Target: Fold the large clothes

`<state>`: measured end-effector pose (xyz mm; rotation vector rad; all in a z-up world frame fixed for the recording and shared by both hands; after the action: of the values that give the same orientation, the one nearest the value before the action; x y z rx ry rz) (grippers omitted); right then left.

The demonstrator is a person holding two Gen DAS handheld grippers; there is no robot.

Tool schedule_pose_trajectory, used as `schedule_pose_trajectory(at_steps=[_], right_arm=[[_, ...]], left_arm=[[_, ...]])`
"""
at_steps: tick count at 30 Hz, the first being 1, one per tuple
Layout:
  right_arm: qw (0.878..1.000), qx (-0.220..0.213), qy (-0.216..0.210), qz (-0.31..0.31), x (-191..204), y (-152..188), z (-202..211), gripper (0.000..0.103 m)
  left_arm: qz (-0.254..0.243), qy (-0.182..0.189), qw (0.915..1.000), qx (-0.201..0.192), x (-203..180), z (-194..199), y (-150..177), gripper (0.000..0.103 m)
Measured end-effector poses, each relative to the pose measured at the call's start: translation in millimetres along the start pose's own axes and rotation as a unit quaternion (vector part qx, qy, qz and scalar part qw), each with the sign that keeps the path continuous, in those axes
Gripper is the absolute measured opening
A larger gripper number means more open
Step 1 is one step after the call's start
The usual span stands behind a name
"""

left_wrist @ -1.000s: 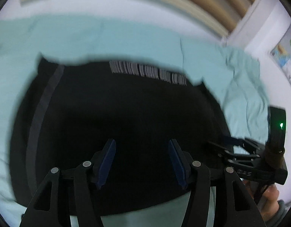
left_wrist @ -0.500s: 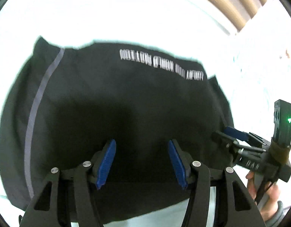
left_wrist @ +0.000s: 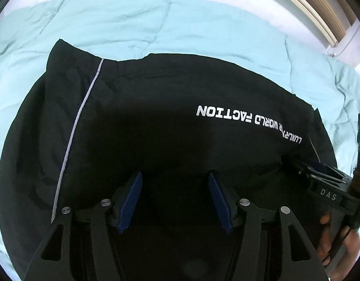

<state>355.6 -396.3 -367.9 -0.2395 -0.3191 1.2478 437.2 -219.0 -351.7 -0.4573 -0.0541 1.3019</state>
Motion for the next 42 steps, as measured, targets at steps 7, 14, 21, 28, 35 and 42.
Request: schedule_pose_trajectory(at_steps=[7, 14, 21, 28, 35, 42], right_arm=[[0.998, -0.021, -0.056, -0.019, -13.3, 2.6, 53.3, 0.077], [0.997, -0.032, -0.053, -0.05, -53.1, 54.5, 103.6, 0.077], [0.994, -0.024, -0.036, -0.104, -113.6, 96.6, 125.4, 0.078], [0.991, -0.022, -0.018, -0.129, -147.8, 109.4, 124.0, 0.078], [0.985, -0.051, -0.038, -0.16, -163.1, 91.7, 112.0, 0.078], [0.981, -0.049, -0.078, -0.17, -172.8, 66.6, 79.4, 0.079]], left_arm=[[0.016, 0.072, 0.9971, -0.018, 9.3, 52.6, 9.3, 0.061], [0.035, 0.07, 0.9956, -0.052, 44.3, 117.0, 44.4, 0.061], [0.083, 0.054, 0.9946, -0.033, 83.3, 121.5, 71.0, 0.062], [0.152, 0.052, 0.9866, -0.031, 121.7, 116.7, 75.4, 0.063], [0.199, 0.05, 0.9772, -0.053, 153.3, 103.2, 48.4, 0.067], [0.194, 0.118, 0.9738, -0.011, 165.7, 62.5, 27.6, 0.071]])
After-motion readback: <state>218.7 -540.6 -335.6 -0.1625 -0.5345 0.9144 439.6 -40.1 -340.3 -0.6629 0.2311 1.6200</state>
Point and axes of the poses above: each gripper's, at about its wrist camera, not at the fingertips, and z roughly against the way its jaws point, x to its left, y to its underside, the point moved 4 cm from there along -z, roughly the way its jaws point, and after that the axes turned 1 degree about z, right-handed, at the moved point
